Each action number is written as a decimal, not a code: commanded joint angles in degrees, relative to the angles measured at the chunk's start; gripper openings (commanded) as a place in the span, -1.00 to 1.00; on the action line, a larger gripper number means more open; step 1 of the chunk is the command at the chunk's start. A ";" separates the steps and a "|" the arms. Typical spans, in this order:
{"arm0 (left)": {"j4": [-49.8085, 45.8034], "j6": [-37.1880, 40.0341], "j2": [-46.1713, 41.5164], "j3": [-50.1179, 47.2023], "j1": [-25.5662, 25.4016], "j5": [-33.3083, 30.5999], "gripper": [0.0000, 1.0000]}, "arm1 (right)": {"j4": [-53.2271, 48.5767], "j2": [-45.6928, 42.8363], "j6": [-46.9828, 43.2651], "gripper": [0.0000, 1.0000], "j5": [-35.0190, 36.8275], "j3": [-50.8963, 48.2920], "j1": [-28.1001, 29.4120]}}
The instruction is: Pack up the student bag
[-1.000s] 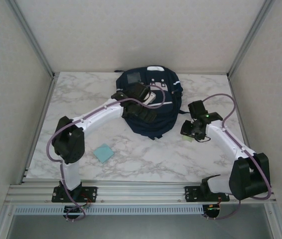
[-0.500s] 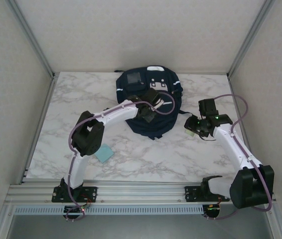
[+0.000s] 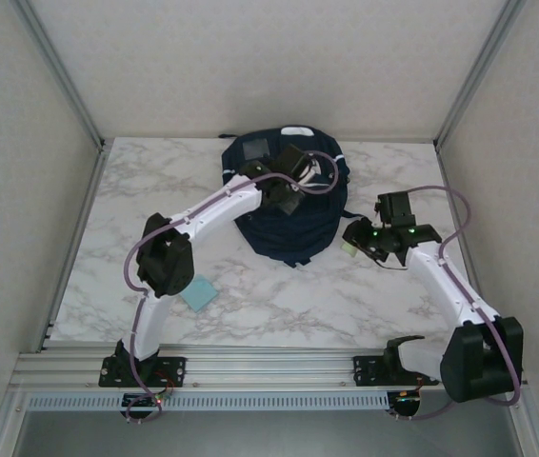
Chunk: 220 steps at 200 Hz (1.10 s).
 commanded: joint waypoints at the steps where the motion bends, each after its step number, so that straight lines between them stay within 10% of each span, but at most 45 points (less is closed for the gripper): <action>1: -3.77 -5.82 -1.59 5.67 1.85 4.77 -1.00 | 13.79 3.28 9.27 -0.19 -4.12 -0.93 2.32; 84: -4.22 -10.84 -1.06 9.14 2.46 8.05 -1.00 | 31.51 27.47 22.08 -0.18 -5.21 15.02 9.48; 100: -4.08 -11.67 -1.46 8.58 2.41 8.57 -1.00 | 32.72 30.61 23.12 0.08 -5.40 17.57 9.81; 167: -3.25 -12.45 -3.11 7.00 2.43 9.63 -1.00 | 43.34 33.86 28.29 0.14 -7.45 19.38 10.25; 220: -2.29 -12.95 -3.75 5.50 2.67 8.58 -1.00 | 36.73 27.36 26.08 -0.65 -7.05 15.51 10.41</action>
